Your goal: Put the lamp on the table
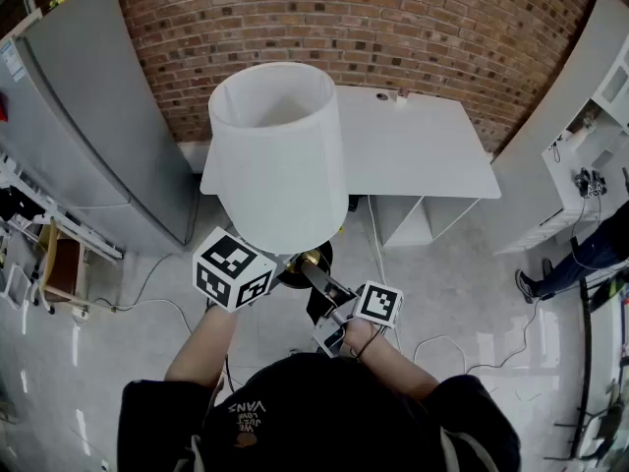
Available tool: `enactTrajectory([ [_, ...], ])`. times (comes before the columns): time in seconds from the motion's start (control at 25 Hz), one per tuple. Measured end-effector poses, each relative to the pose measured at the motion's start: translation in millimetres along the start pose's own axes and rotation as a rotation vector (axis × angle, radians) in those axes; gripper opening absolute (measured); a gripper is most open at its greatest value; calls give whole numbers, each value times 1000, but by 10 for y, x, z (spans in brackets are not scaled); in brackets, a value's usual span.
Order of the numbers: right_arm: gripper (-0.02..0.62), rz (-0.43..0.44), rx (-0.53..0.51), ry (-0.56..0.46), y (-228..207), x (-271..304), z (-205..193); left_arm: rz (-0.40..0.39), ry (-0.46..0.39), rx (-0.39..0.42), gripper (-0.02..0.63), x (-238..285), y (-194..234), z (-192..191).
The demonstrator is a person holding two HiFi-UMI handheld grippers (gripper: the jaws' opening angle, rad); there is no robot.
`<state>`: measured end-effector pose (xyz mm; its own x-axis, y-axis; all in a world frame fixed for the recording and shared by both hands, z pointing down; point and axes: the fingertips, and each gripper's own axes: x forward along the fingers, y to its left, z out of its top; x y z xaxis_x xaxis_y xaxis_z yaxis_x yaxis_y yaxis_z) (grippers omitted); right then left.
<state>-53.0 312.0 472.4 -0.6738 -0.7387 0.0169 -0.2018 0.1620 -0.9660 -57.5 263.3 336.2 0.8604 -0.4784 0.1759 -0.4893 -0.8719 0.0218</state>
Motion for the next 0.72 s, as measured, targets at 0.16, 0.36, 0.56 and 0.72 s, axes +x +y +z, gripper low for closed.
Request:
enactTrajectory([
  [0.16,169,0,-6,-7,-31,64,-28,-2,-3,-5,232,-27,56,-48],
  [0.36,170,-17,2,-8,-144,130,28,1,16,6,230,88,125,-142],
  [0.56,181,-22,21,7,-310,221,286,6,33,20,230,399,243,-191],
  [0.72,181,-33,15,33,-438,274,659,34,29,-2,230,750,420,-155],
])
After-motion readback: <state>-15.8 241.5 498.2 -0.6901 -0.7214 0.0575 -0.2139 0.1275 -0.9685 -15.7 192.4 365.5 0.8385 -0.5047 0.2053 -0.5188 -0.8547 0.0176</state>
